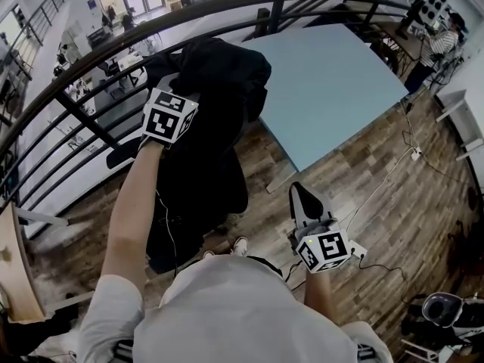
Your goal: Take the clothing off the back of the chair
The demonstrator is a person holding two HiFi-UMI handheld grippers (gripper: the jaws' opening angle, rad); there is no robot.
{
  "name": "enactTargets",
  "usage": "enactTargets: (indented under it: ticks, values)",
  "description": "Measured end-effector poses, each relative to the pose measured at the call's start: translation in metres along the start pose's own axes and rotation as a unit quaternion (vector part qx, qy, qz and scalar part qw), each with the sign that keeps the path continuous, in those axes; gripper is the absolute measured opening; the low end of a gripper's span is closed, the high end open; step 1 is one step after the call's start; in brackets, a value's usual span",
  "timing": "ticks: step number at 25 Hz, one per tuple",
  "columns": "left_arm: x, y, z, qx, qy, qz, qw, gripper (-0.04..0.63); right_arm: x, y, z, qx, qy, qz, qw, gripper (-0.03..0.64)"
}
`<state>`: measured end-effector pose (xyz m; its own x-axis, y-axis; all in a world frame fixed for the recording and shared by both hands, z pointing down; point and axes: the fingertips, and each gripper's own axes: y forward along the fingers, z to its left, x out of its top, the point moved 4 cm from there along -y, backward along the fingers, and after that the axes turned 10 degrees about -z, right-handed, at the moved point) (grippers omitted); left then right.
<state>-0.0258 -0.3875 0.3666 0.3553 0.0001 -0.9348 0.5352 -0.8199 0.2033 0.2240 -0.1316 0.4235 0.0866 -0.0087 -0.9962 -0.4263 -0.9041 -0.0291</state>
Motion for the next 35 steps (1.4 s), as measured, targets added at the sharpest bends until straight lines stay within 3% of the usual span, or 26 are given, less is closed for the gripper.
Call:
enactTargets:
  ticks: [19, 22, 29, 35]
  values:
    - [0.031, -0.032, -0.006, 0.008, -0.066, -0.055, 0.9963, 0.086, -0.004, 0.019, 0.0, 0.042, 0.014, 0.001, 0.999, 0.02]
    - [0.042, -0.039, -0.009, 0.01, -0.061, -0.069, 0.9957, 0.086, -0.006, 0.024, 0.0, 0.05, 0.018, 0.003, 0.999, 0.02]
    - [0.029, -0.034, -0.002, 0.012, -0.098, -0.062, 0.9932, 0.086, -0.009, 0.03, -0.001, 0.058, 0.022, -0.001, 0.998, 0.02]
    - [0.03, -0.037, -0.005, 0.017, -0.095, -0.062, 0.9934, 0.086, -0.008, 0.028, 0.004, 0.059, 0.029, -0.008, 0.998, 0.02]
